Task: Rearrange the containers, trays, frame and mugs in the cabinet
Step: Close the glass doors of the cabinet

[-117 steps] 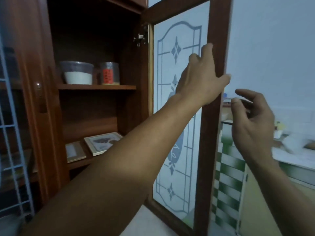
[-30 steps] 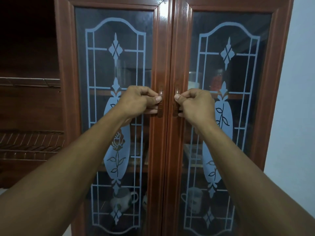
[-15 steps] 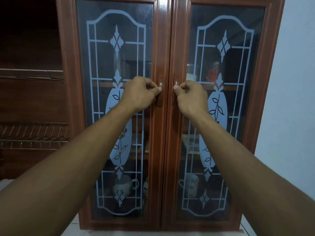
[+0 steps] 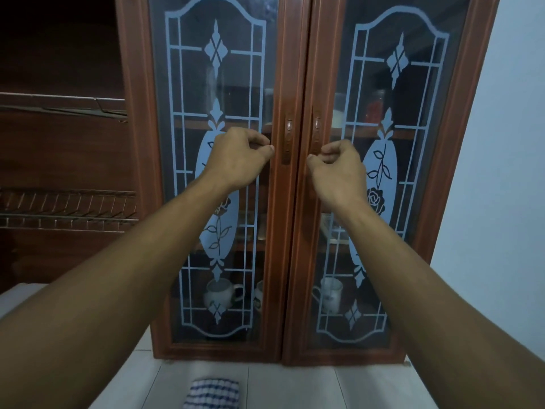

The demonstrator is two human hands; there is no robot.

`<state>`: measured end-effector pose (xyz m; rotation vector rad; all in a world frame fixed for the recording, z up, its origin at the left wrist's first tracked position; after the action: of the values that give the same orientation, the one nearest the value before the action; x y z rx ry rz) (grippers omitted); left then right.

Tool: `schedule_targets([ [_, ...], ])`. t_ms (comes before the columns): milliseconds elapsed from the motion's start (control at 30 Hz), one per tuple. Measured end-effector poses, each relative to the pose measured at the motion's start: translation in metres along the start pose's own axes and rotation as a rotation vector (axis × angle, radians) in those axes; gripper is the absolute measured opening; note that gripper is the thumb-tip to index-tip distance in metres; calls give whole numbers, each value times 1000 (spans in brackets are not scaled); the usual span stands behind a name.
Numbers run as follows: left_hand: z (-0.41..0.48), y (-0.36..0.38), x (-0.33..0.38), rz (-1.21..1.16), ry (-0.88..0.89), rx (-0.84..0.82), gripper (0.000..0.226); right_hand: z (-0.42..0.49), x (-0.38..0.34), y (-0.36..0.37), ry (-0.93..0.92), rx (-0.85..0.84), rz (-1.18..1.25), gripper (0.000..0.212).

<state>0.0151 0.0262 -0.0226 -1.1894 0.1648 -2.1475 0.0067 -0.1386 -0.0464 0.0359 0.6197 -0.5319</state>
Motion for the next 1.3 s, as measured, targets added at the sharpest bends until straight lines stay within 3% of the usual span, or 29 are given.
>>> schedule_targets([
  [567, -77, 15, -76, -43, -147, -166, 19, -101, 19, 12, 157, -102, 127, 6],
  [800, -119, 23, -128, -67, -248, -256, 11, -164, 44, 20, 314, -170, 103, 4],
  [1200, -213, 14, -257, 186, -642, -388, 14, -306, 96, 49, 661, -521, 64, 4],
  [1300, -232, 13, -281, 272, -751, -429, 23, -326, 104, 59, 714, -606, 38, 13],
])
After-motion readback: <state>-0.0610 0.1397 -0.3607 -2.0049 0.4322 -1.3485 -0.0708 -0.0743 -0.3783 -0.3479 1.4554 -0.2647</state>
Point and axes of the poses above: each hand's wrist, its own z-axis towards the middle knuckle, its own y-axis out of the palm, x = y × z, the point moved 1 cm from there along z, towards the middle knuckle, and after that the axes turned 15 degrees about -y, right-handed, at the moved point
